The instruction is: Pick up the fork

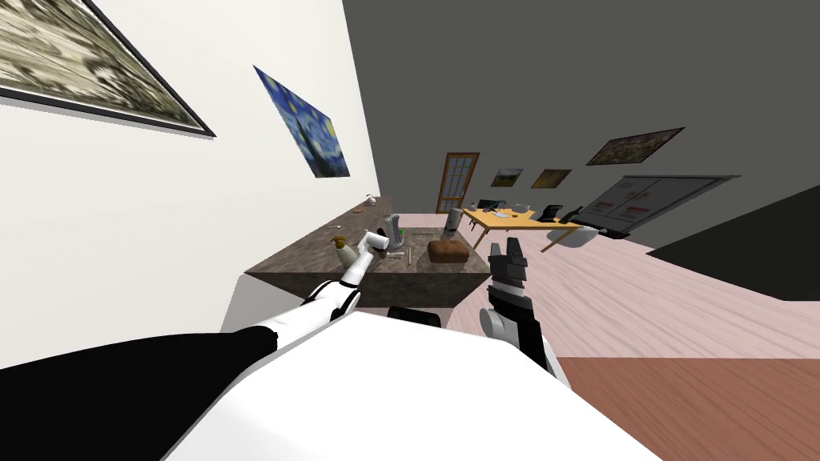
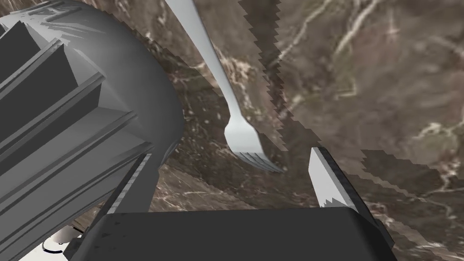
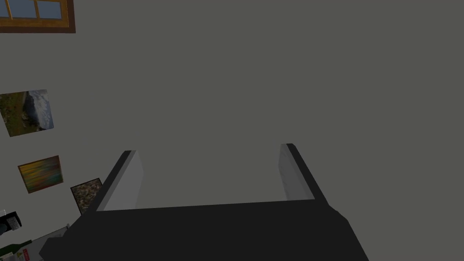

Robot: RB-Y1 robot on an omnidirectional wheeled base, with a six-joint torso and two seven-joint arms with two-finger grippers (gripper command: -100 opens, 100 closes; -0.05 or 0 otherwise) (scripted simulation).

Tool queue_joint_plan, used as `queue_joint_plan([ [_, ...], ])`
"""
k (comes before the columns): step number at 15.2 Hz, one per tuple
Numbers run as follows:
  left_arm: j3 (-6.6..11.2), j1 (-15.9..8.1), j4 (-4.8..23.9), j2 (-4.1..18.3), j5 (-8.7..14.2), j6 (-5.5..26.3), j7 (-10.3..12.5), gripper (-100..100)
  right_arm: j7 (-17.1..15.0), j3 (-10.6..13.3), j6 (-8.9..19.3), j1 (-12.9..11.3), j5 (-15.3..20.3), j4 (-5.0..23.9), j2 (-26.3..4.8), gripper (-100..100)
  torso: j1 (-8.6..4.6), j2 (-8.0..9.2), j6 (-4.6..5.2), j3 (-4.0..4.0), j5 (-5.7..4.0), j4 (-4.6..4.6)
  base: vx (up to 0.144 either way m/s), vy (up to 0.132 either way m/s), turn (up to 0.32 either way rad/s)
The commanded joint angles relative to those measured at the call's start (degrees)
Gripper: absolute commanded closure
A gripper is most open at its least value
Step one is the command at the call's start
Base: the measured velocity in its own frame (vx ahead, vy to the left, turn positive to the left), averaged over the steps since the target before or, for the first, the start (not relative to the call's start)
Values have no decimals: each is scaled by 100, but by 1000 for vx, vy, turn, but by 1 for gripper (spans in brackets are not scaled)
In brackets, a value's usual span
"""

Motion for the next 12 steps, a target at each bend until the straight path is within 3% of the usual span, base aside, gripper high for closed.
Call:
queue_joint_plan([
  [1, -4, -150, 122, -29, 40, 286, -8, -100, 0, 0, 0, 0, 0, 0, 0, 0, 0, 0, 0, 0, 0, 0, 16, 20, -33],
  [7, -20, -433, 347, -99, 112, 934, -18, -100, 0, 0, 0, 0, 0, 0, 0, 0, 0, -3, 1, -2, 0, -1, 22, 23, -48],
  [12, -30, -597, 477, -143, 154, 1287, -24, -100, 0, 0, 0, 0, 0, 0, 0, 0, -4, 7, 1, 4, -1, 1, 2, 13, -29],
])
